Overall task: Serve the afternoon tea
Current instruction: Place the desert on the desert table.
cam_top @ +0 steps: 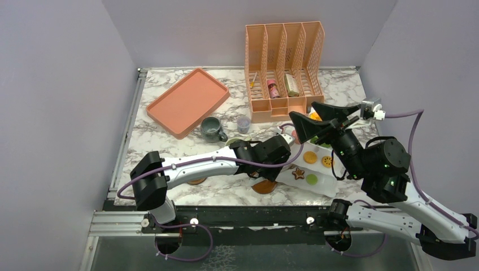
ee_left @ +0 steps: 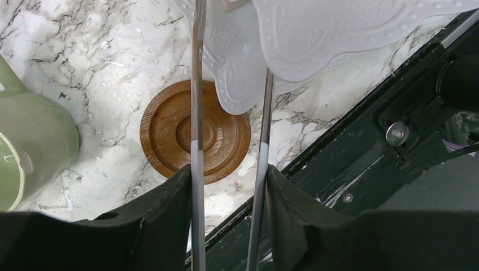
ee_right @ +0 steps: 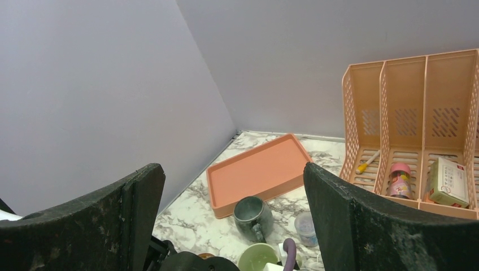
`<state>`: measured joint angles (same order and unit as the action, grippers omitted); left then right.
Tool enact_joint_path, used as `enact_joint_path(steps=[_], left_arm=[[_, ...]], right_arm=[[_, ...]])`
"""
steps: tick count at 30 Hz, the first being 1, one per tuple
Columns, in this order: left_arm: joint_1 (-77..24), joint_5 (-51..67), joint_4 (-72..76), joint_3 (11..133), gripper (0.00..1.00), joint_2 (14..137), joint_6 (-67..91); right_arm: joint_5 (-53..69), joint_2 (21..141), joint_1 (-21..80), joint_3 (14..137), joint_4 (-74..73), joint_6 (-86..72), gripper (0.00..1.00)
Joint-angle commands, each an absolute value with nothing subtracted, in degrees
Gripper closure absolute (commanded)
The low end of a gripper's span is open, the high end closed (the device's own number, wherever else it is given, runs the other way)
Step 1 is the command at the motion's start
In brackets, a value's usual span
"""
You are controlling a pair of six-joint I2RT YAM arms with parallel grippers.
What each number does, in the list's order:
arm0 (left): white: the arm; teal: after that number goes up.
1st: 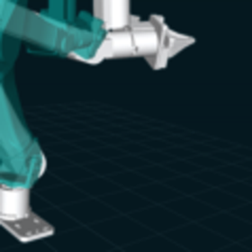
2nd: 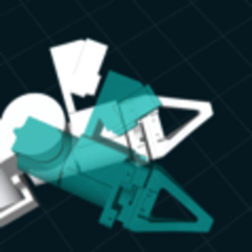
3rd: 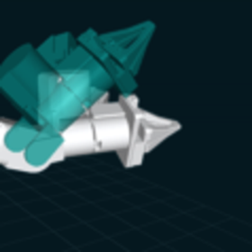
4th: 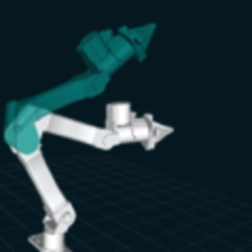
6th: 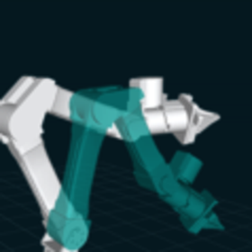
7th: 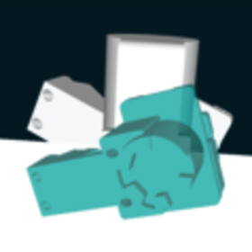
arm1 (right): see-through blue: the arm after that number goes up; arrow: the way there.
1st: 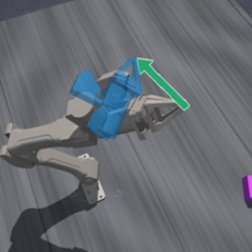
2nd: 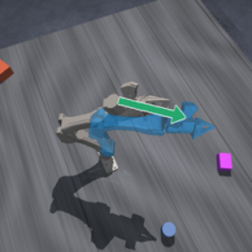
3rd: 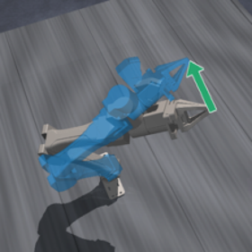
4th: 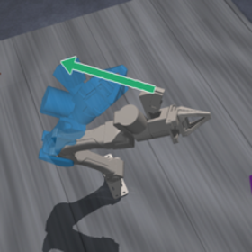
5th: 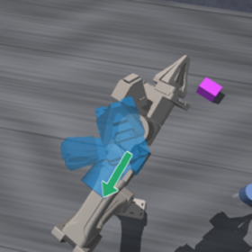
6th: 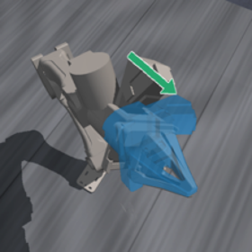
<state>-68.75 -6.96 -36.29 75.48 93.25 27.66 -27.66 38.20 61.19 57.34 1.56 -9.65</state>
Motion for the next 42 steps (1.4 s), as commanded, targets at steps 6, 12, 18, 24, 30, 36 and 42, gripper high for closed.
enact_joint_path(steps=[6,12,18,24,30,36,42], left_arm=[[-69.42,-8.07,-36.21,76.21,0.54,89.27,29.41],[-69.41,-7.93,-36.30,75.04,0.54,86.57,29.95],[-69.39,-9.34,-37.84,73.33,0.54,85.20,30.36],[-69.35,-11.67,-39.09,74.19,0.56,84.56,29.90],[-67.93,-16.13,-40.87,75.43,0.56,84.25,28.66],[-63.84,-16.17,-41.36,77.23,0.56,85.39,26.55],[-55.32,-15.94,-41.75,80.70,0.56,85.14,21.31]], right_arm=[[-28.75,37.84,61.61,56.54,2.06,-10.37,0.01],[-28.52,38.19,61.61,56.19,2.14,-10.33,0.01],[-28.04,38.60,61.61,56.76,1.89,-10.39,0.01],[-28.54,38.06,61.61,56.19,2.72,-10.19,0.01],[-27.82,39.15,61.61,56.14,2.29,-10.73,0.01],[-27.79,38.51,61.61,55.29,3.30,-10.66,0.01],[-26.45,39.22,61.61,55.86,3.03,-11.49,0.01]])
